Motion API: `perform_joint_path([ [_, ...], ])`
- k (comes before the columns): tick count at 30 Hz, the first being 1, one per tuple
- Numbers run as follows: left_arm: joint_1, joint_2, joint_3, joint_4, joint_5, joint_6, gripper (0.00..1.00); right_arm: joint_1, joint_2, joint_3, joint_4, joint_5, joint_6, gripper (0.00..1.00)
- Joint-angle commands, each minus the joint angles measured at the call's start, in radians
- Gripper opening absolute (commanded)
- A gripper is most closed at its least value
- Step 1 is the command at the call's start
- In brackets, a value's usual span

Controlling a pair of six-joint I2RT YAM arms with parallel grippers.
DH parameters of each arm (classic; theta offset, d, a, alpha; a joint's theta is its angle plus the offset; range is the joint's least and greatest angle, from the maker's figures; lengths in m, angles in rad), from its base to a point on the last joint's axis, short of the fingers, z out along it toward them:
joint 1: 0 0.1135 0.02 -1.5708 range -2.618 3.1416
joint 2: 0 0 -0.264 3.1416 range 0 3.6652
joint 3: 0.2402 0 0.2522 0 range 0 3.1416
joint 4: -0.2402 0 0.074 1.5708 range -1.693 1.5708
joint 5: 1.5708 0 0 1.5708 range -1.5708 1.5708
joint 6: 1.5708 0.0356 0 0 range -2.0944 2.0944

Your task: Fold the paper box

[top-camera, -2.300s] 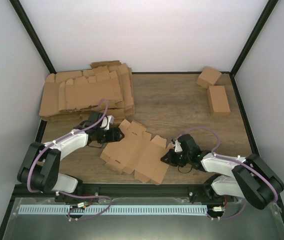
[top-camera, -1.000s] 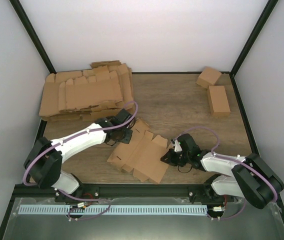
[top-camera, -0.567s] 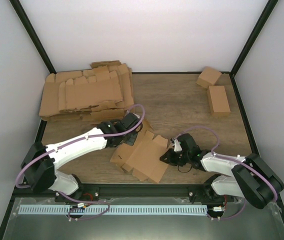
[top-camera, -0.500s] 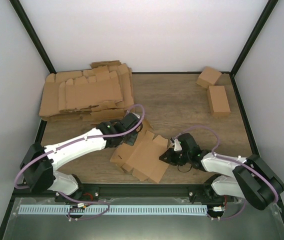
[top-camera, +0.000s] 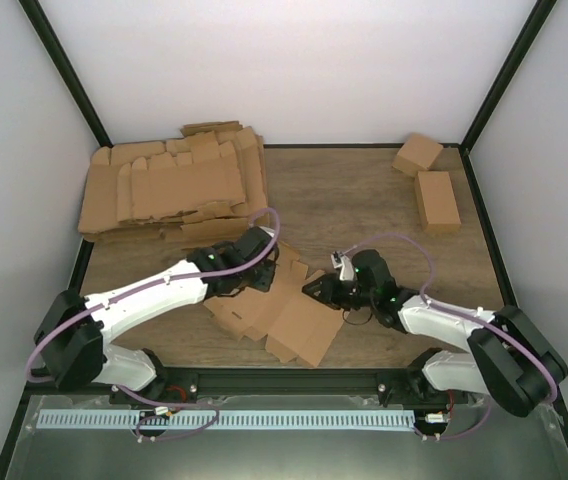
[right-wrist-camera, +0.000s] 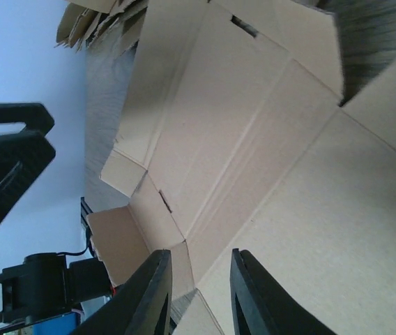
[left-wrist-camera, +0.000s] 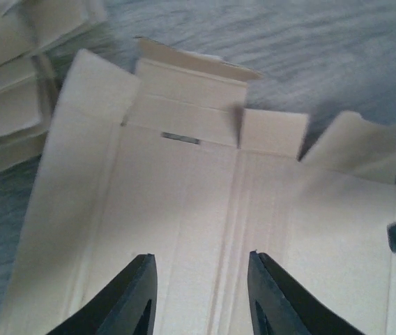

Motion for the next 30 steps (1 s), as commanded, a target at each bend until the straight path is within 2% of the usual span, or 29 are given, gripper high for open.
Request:
perform_joint_path([
  [1, 0.133, -0.074, -0.061, 0.036, 0.043, -0.051, 0.41, 0.04, 0.044, 0.066, 0.013, 0.002, 0.007, 0.26],
  [6, 0.383, -0.119, -0.2, 0.147, 0.245, -0.052, 0.41, 0.119, 0.14, 0.148, 0.013, 0.032, 0.006, 0.25],
  [9, 0.469, -0.114, -0.239, 0.183, 0.311, -0.06, 0.41, 0.155, 0.208, 0.203, 0.018, 0.056, 0.004, 0.23],
  [11, 0.514, -0.115, -0.258, 0.202, 0.326, -0.066, 0.41, 0.158, 0.253, 0.211, 0.035, 0.064, 0.013, 0.19],
  [16, 0.666, -0.084, -0.312, 0.239, 0.425, -0.071, 0.41, 0.158, 0.344, 0.226, 0.02, 0.079, 0.008, 0.01],
  [19, 0.701, -0.031, -0.337, 0.275, 0.483, -0.067, 0.41, 0.158, 0.358, 0.202, 0.022, 0.095, 0.002, 0.01],
  [30, 0.704, 0.138, -0.37, 0.42, 0.665, -0.055, 0.41, 0.158, 0.42, 0.154, 0.042, 0.086, -0.035, 0.01],
])
